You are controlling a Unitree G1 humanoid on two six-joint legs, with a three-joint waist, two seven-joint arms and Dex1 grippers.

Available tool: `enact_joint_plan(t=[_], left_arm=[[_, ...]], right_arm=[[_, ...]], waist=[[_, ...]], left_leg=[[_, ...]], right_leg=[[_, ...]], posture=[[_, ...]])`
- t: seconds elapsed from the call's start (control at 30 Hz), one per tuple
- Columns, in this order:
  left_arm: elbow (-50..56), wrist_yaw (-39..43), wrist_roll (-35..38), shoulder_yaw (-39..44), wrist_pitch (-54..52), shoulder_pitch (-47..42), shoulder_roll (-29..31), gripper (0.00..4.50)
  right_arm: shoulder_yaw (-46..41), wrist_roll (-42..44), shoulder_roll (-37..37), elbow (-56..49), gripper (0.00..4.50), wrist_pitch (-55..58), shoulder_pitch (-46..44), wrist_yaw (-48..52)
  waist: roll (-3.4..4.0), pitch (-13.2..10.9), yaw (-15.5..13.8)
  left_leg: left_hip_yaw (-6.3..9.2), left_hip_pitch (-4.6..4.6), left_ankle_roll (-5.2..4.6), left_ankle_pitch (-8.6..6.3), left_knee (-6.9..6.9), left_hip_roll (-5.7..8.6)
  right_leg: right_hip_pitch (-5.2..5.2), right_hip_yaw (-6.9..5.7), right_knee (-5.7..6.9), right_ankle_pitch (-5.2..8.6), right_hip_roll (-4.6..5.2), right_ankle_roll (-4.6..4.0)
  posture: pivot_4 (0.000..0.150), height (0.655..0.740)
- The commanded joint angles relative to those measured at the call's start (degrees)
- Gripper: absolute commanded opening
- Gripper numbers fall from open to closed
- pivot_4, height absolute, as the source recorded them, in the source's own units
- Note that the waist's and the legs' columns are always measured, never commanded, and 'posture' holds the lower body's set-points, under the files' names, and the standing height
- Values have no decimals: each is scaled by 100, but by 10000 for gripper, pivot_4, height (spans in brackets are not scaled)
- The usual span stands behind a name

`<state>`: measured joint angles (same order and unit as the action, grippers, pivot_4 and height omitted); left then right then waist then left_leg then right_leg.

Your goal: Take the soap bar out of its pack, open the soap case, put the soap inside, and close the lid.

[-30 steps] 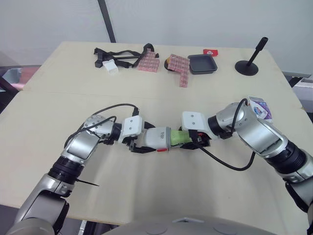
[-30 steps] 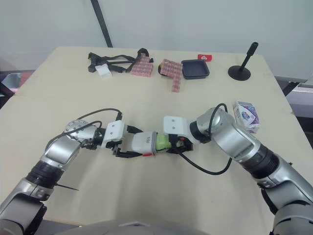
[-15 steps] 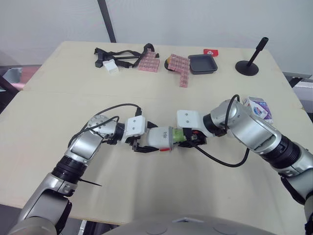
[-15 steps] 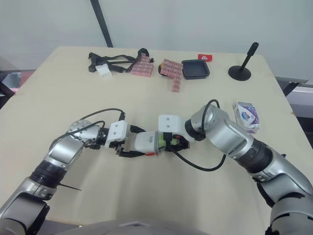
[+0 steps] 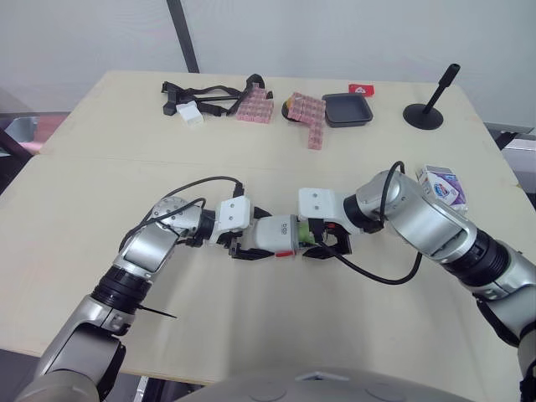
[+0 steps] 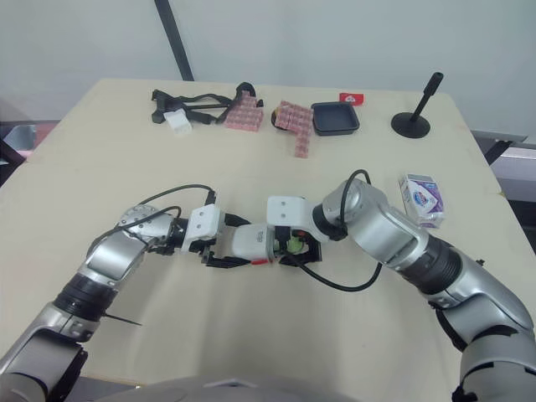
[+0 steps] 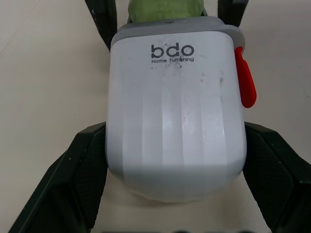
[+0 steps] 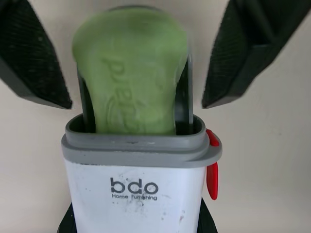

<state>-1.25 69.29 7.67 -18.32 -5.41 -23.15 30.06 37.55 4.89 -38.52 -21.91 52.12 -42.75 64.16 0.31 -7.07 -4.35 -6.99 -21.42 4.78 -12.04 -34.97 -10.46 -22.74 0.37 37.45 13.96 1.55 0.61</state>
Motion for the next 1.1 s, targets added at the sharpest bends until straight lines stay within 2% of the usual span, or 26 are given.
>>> enact_joint_plan(t=[0.03, 0.3, 0.5, 0.63, 0.7, 0.97, 1.1], left_arm=[[99, 23, 73, 27, 45, -96, -7, 34655], [68, 82, 47, -32, 115, -106, 15, 34655], [63, 118, 49, -37, 141, -101, 31, 34655], [43, 163, 28, -46, 217, -96, 60, 34655], [33, 174, 38, -40, 224, -102, 64, 34655], [33, 191, 47, -26, 217, -114, 57, 34655], [66, 205, 96, 2, 175, -115, 43, 34655]], right_arm=[[-206, 67, -76, -165, 44775, -28, -76, 7], [-484, 174, -467, -329, 44775, -36, 192, -7], [-1173, 337, -674, -319, 44775, -446, 658, -161], [-1691, 523, -851, -351, 33353, -936, 1143, -149], [-1850, 623, -892, -416, 26270, -1076, 1345, -115], [-1971, 795, -874, -592, 250, -1303, 1747, -146], [-1946, 855, -763, -604, 250, -1378, 1860, -221]], waist=[[0, 0, -1], [0, 0, -26], [0, 0, -13], [0, 0, -25], [0, 0, -26], [0, 0, -7], [0, 0, -12]], left_leg=[[0, 0, 0, 0, 0, 0], [0, 0, 0, 0, 0, 0], [0, 0, 1, -1, 0, 0], [0, 1, 2, -1, 0, -1], [0, 0, 1, -1, 0, -2], [-1, 2, 0, -1, 0, -2], [-1, 1, 0, -1, -1, -2]], right_leg=[[0, 0, 0, 0, 0, 0], [0, 0, -1, 0, 0, 0], [2, 2, -5, 0, 0, 1], [3, 2, -10, 0, -1, 0], [3, 3, -12, 0, 1, 0], [2, 3, -12, 0, 0, 0], [2, 3, -12, 0, 0, 0]], posture=[[1500, 7400], [1500, 7400], [1500, 7400], [1500, 7400], [1500, 7400], [1500, 7400], [1500, 7400]])
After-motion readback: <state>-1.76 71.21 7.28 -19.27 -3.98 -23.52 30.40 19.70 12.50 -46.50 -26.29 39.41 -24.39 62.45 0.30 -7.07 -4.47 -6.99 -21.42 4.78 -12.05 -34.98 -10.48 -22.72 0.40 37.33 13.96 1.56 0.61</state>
